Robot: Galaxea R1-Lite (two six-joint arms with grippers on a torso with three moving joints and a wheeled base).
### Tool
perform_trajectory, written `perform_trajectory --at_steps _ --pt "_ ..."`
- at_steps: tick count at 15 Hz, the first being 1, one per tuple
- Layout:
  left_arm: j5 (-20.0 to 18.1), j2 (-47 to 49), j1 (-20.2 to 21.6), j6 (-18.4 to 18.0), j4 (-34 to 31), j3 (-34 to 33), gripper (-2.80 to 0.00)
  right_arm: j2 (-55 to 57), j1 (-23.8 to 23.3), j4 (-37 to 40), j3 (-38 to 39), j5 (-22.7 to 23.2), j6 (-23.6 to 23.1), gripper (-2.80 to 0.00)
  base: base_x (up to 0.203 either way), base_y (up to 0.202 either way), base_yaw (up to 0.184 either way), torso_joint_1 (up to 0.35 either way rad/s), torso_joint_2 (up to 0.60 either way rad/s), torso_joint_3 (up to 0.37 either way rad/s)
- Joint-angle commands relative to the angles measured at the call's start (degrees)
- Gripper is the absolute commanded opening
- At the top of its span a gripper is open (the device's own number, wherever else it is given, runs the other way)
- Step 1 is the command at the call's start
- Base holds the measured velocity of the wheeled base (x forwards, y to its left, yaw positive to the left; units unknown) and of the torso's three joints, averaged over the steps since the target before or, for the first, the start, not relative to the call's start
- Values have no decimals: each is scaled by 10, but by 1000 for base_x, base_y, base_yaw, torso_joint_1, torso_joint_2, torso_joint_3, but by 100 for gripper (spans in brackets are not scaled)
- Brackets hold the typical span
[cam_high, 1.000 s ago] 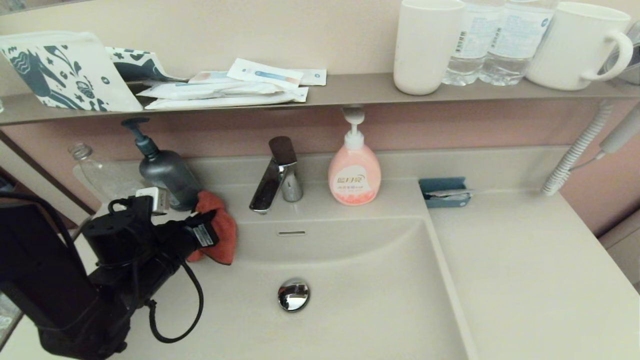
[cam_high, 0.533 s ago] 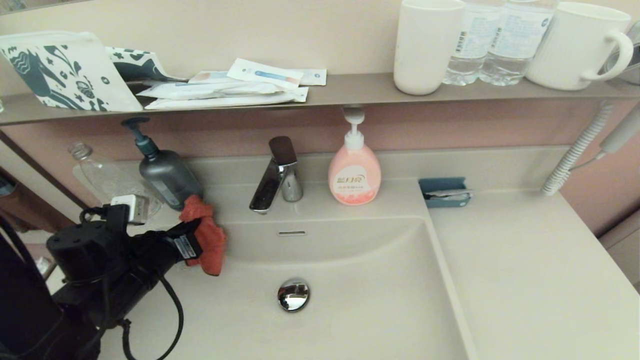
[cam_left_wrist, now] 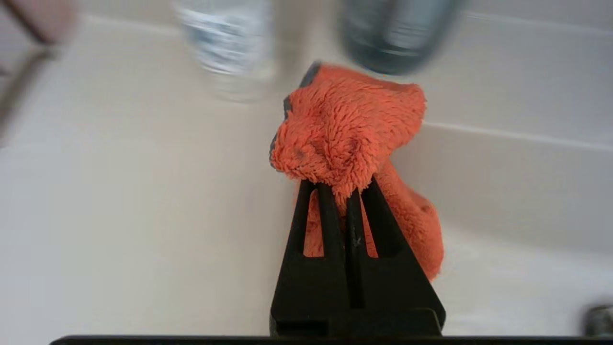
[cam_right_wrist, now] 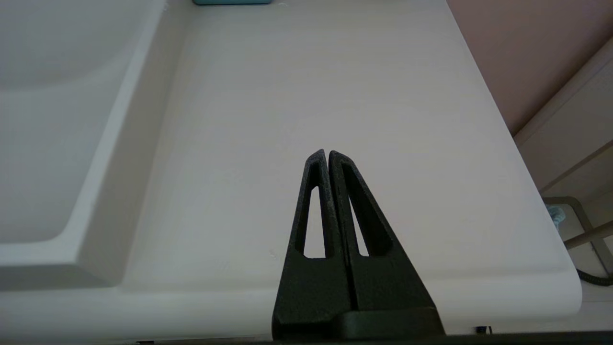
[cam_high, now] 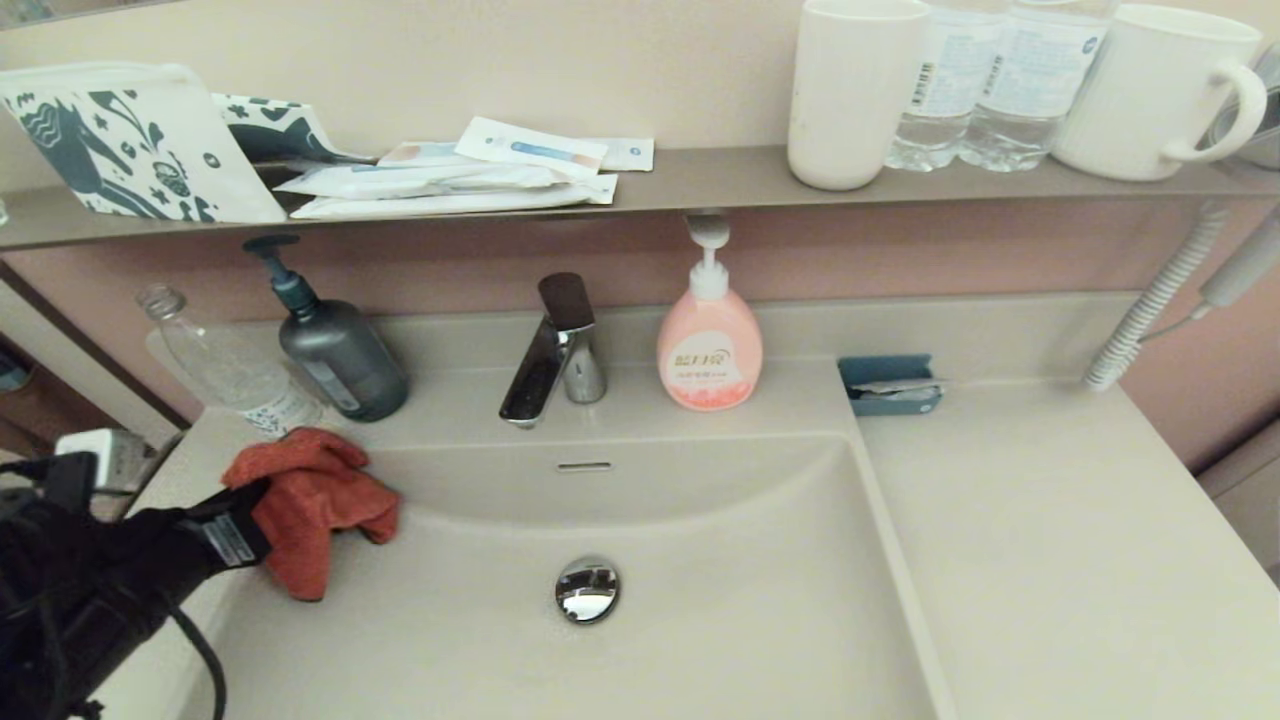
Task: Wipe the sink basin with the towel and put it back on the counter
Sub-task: Wipe the sink
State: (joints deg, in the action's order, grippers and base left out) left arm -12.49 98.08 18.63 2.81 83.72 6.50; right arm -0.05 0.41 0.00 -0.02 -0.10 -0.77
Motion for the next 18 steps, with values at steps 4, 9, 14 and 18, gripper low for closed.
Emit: perform_trajectory --at_steps 4,9,14,18 --pt "-122 -34 147 -20 -40 32 -280 0 0 0 0 0 0 -280 0 0 0 0 0 0" --pt "-188 -47 227 -36 -132 118 -280 0 0 0 0 0 0 -280 0 0 0 0 0 0" --pt "-195 -74 219 -36 -223 164 -280 0 0 0 0 0 0 -280 0 0 0 0 0 0" --pt "-192 -41 191 -38 -222 141 -280 0 0 0 0 0 0 -280 0 0 0 0 0 0"
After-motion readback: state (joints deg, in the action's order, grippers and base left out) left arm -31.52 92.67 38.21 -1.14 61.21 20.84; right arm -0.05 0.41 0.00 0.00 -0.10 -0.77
